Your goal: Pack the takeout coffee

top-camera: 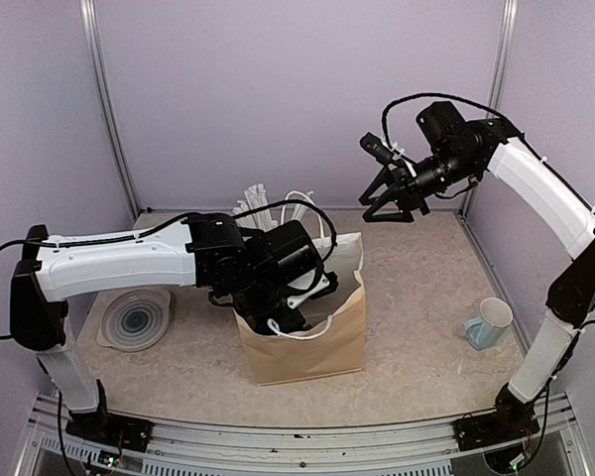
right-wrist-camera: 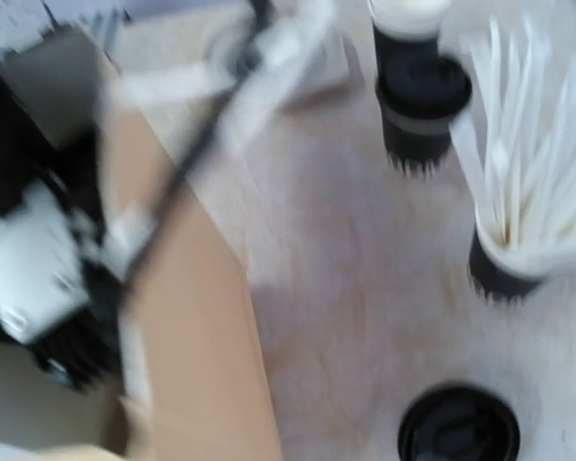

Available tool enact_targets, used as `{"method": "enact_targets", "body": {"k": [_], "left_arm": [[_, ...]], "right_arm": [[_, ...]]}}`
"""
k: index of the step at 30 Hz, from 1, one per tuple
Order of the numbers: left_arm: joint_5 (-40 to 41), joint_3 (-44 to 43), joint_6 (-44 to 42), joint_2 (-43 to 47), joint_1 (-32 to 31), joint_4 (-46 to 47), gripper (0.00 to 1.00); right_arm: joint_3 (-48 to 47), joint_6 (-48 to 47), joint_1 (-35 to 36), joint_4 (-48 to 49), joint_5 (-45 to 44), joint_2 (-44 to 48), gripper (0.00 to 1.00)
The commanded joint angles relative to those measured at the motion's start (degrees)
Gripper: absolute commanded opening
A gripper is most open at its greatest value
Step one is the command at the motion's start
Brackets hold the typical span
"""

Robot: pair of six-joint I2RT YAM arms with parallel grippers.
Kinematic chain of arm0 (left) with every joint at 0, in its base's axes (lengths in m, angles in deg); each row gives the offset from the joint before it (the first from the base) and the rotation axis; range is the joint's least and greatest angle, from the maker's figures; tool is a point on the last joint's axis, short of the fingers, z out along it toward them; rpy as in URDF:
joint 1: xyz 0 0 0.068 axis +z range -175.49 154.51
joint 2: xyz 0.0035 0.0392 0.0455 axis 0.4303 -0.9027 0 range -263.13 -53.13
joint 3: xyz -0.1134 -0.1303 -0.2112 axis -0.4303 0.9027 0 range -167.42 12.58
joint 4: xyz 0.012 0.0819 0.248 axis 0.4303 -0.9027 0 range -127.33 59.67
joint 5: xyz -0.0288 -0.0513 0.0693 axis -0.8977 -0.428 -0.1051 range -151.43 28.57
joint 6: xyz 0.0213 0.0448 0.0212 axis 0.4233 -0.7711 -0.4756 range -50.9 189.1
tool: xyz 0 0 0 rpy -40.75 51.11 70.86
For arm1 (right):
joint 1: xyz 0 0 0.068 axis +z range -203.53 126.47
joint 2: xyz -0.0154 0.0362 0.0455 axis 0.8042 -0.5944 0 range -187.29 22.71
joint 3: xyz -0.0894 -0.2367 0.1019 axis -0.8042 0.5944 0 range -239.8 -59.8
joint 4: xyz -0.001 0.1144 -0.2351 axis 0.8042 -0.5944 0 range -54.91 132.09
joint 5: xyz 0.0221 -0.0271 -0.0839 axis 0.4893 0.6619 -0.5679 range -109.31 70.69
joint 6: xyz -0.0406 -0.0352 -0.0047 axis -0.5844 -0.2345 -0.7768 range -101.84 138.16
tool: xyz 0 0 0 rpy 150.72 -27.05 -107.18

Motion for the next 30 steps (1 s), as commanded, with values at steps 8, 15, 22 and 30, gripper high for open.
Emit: {"method": "enact_targets", "body": {"k": [8,15,22,30], "left_arm": [[-1.10,-0.14,0.53,-0.56,0.09,2.49,0.96],[1.25,0.21,1.61,0.87,0.16,4.01,0.97],[3.63,1.00,1.93,3.52,0.16,10.53,0.98],[9.90,0.85,0.75,6.07,0.34,20.29,0.99]], "right_arm": [[-2.07,1.51,4.94,-4.88,3.80,-3.50,0.57],[0.51,3.17,6.63,-3.51,-2.23,-4.83,0.56],[1.37,4.98,6.70,-1.57,-5.62,-5.10,0.54],[0.31,6.08,6.72,-1.17,-7.39,-5.41,0.52]]}}
